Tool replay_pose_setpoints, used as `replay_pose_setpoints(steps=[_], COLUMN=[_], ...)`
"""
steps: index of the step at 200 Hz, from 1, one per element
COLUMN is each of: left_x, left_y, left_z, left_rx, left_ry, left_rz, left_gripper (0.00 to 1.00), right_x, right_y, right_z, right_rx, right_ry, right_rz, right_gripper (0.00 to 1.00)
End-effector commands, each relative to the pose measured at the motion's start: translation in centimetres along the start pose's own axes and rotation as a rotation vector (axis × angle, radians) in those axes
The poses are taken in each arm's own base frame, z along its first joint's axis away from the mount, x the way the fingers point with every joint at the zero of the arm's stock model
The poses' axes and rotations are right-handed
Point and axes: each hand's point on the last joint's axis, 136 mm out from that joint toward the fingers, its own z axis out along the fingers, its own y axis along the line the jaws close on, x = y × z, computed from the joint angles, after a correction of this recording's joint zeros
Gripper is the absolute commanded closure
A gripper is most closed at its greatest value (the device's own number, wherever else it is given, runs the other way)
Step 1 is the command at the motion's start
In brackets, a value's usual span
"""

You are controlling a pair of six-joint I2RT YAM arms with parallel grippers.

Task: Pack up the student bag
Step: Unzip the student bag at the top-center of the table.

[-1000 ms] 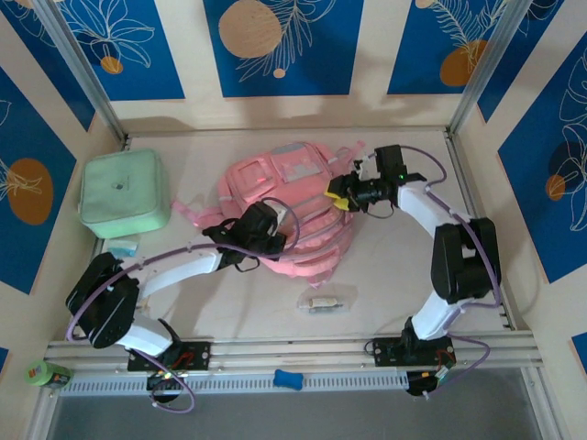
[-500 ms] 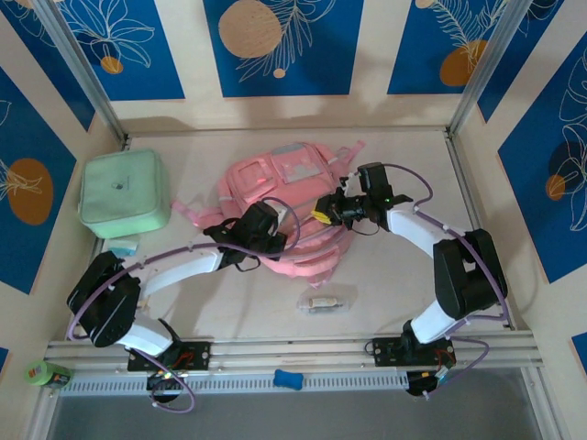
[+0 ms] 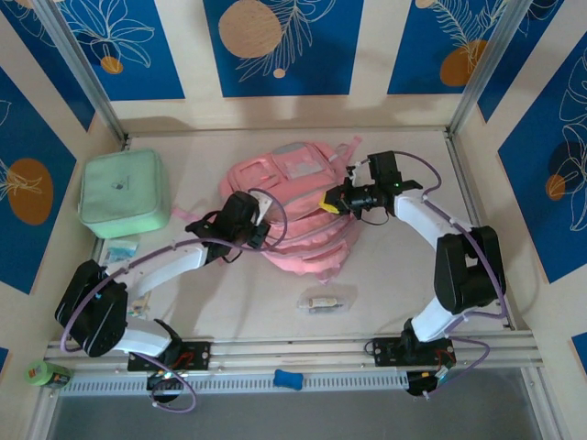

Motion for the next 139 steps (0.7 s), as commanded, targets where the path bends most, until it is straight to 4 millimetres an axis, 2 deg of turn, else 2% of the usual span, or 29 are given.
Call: replay_pose_setpoints(steps=[1, 16, 60, 66, 77, 94, 106, 139], left_x=[0.1, -0.4, -0.7, -0.5, -0.2, 0.5, 0.9, 2.7], left_y=[4.1, 5.0, 4.4, 4.0, 3.6, 2.7, 1.9, -0.4], left_z=[0.4, 0.7, 1.7, 1.6, 1.1, -0.2, -1.2, -4.1], left_rx=[-0.098, -0.093, -0.046, -0.027, -0.005, 0.042, 0.079, 0.154], left_ry=[0.007, 0.004, 0.020, 0.031, 0.040, 0.047, 0.046, 0.047], left_rz=[-0.014, -0.048, -0.081, -0.089, -0.113, -0.175, -0.233, -0.406], left_gripper=[1.00, 1.00, 1.00, 1.00, 0.92, 0.72, 0.64, 0.51], right_x=[-1.5, -1.8, -2.5, -2.2, -1.5, -0.2, 0.8, 4.7], right_y=[-0.5, -0.4, 0.4, 0.5, 0.3, -0.3, -1.1, -4.4], right_z=[-0.6, -0.3, 0.7, 0.6, 0.4, -0.3, -0.9, -3.0], right_rx=[0.029, 0.021, 0.017, 0.016, 0.031, 0.086, 0.135, 0.296], right_ry=[-0.038, -0.048, -0.055, -0.049, -0.043, -0.042, -0.045, -0.046], right_rz=[-0.038, -0.039, -0.073, -0.077, -0.090, -0.115, -0.123, -0.094], right_gripper=[1.00, 1.00, 1.00, 0.97, 0.85, 0.68, 0.59, 0.46])
